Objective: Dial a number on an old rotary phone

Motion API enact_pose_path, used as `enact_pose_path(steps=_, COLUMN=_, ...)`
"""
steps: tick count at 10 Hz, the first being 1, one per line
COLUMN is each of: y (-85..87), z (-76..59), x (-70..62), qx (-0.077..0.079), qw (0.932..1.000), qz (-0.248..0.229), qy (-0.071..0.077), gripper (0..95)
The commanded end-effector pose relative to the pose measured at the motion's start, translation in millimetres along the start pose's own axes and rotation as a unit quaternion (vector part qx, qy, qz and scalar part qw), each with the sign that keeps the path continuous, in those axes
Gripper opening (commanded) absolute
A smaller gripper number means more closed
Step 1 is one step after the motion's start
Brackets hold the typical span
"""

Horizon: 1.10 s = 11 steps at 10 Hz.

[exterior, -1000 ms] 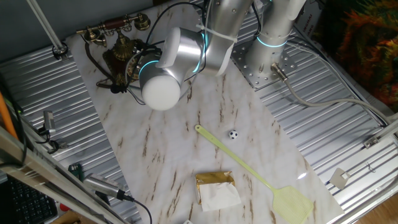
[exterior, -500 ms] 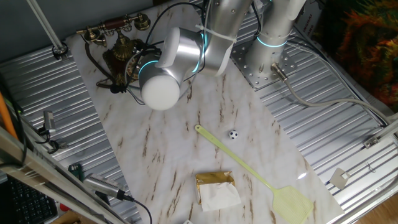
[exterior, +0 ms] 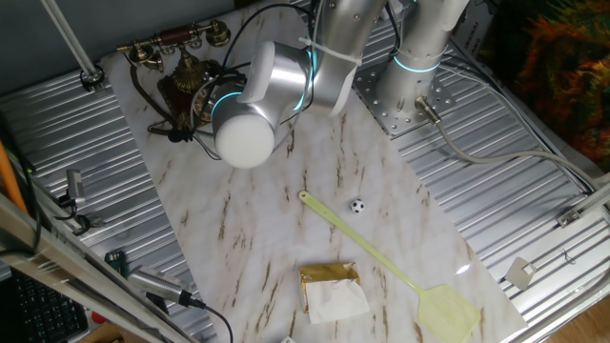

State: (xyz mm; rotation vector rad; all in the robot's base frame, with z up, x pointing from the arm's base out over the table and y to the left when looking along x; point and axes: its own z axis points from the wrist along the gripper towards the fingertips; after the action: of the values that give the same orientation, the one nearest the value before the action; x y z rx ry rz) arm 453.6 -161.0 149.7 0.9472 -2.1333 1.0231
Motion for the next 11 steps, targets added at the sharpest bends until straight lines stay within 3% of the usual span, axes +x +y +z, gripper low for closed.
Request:
enact_pose_path(steps=1, y=-0.1, z=0.5, x=-1.5, qx=-0.001, qw=1.0000, qz=0.001, qy=-0.001, gripper=0.0)
enact_pose_path(steps=11, y=0.1, z=3.1, x=-5.9, qx=-0.010, qw=0.9999, qz=0.005, qy=-0.009, gripper=0.0)
